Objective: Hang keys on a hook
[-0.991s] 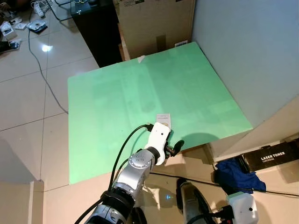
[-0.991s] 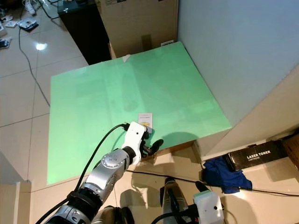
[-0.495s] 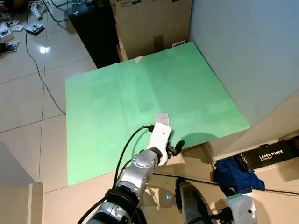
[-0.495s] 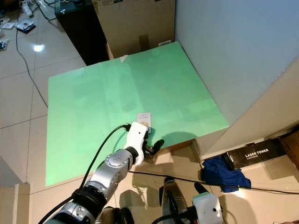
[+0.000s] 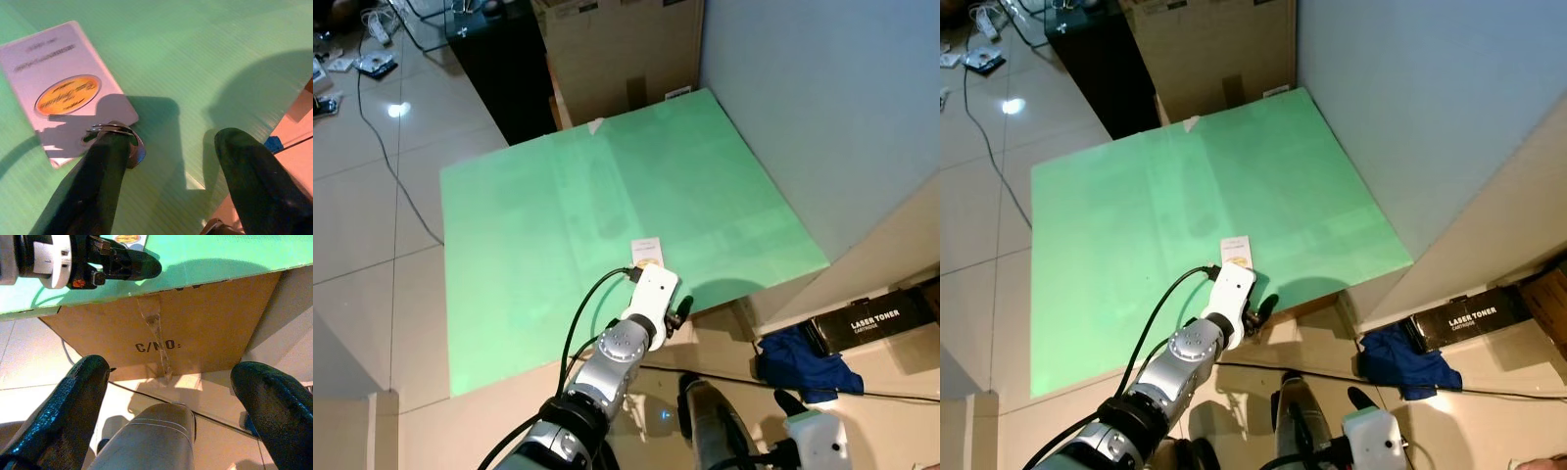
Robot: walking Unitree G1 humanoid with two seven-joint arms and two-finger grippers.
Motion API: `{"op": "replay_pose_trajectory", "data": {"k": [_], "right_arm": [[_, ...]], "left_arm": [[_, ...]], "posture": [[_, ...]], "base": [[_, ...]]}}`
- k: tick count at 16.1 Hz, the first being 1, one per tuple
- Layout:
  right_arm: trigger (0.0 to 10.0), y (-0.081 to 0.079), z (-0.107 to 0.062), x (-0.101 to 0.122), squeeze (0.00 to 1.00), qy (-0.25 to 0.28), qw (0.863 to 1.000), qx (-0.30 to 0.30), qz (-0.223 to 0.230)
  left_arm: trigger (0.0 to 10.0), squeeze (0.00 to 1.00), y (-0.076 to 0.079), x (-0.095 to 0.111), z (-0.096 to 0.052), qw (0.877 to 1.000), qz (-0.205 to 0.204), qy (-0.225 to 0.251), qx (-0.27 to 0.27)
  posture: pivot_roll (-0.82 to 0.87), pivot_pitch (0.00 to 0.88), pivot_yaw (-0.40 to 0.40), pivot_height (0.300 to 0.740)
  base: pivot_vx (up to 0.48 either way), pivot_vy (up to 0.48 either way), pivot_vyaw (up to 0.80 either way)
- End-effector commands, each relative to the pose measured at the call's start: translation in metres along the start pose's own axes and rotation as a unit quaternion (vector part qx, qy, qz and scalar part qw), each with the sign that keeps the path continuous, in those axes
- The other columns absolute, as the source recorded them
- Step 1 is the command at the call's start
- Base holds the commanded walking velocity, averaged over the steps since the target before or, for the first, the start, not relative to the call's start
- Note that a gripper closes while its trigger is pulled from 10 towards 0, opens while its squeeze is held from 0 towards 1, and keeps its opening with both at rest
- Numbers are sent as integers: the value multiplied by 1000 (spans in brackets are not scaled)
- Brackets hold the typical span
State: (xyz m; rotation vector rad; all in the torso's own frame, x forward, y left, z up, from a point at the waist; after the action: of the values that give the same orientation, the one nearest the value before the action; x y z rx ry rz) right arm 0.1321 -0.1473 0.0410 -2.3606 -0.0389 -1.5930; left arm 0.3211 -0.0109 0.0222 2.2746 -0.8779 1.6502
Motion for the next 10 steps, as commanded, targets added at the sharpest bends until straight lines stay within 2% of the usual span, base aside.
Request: {"op": "replay_pose_trajectory", "data": {"k": [1,4,5,7,10], "right_arm": [[10000,-3,-2,-8,1000,-11,1000,-1,5],[10000,-1,-2,-16,1000,-19,1000,-4,7],[10000,-3,-3,-16,1000,-20,1000,-5,7],[10000,-5,-4,-16,1000,-20,1000,-6,6],[10000,-6,-3,-18,1000,-19,1000,-6,5]], "left_arm": [[0,0,24,2,6,999,-41,-24,-18],[0,0,25,-2,7,996,-83,-33,-10],[0,0,21,3,9,995,-92,-26,4],[0,0,14,20,12,996,-91,0,20],[0,0,9,32,16,995,-93,8,36]], "posture": [[-394,286,141,717],[-403,291,140,717],[-405,292,138,717],[-406,290,138,717],[-408,287,139,717]], "base": [[0,0,0],[0,0,0],[0,0,0],[0,0,0],[0,0,0]]}}
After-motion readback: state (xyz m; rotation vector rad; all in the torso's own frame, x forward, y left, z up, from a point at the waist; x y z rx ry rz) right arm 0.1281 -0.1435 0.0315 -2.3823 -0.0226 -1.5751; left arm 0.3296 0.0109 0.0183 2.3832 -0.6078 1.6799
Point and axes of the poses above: a point about 5 cm out from each wrist's last joint towards the gripper, its own z axis pointing out of the wrist towards the gripper, its own x axis along the axis of the wrist's last joint, y = z × x, the point moved 4 cm from there along z, pointing out of the wrist towards the gripper, and after that the axes turned 14 degrees about z, right-handed, at the moved point
